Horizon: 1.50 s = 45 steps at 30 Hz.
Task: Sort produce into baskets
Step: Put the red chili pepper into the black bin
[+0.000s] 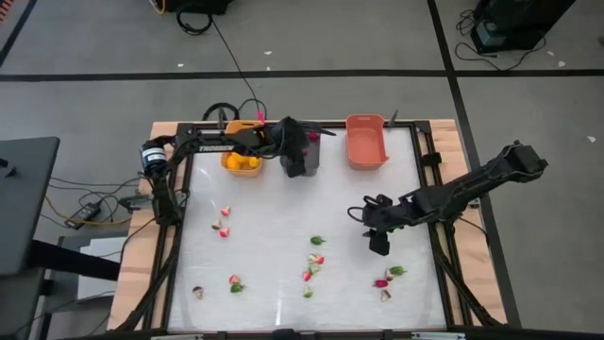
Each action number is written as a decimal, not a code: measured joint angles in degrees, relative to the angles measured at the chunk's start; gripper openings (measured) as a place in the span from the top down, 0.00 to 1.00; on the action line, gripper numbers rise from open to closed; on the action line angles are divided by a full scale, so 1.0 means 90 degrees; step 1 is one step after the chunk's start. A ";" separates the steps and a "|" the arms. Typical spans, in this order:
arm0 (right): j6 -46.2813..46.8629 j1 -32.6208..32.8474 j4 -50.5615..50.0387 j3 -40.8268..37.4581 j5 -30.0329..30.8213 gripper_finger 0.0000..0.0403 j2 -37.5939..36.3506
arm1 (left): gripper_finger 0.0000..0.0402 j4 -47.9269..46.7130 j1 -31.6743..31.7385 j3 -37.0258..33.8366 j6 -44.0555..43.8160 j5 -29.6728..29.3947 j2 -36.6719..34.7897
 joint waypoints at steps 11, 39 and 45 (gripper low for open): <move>-0.0055 0.0253 -0.0662 0.0040 0.0511 0.54 -0.0005 | 0.51 0.0035 -0.0167 -0.0002 -0.0506 -0.0090 -0.0002; 0.2172 0.3666 0.0257 0.1316 0.0783 0.62 0.1608 | 0.57 0.0455 -0.3321 -0.0007 -0.1220 -0.1112 -0.0002; 0.2326 0.3710 0.0219 0.1316 0.0708 0.62 0.2135 | 0.57 0.0594 -0.3766 -0.0007 -0.1842 -0.1155 0.0003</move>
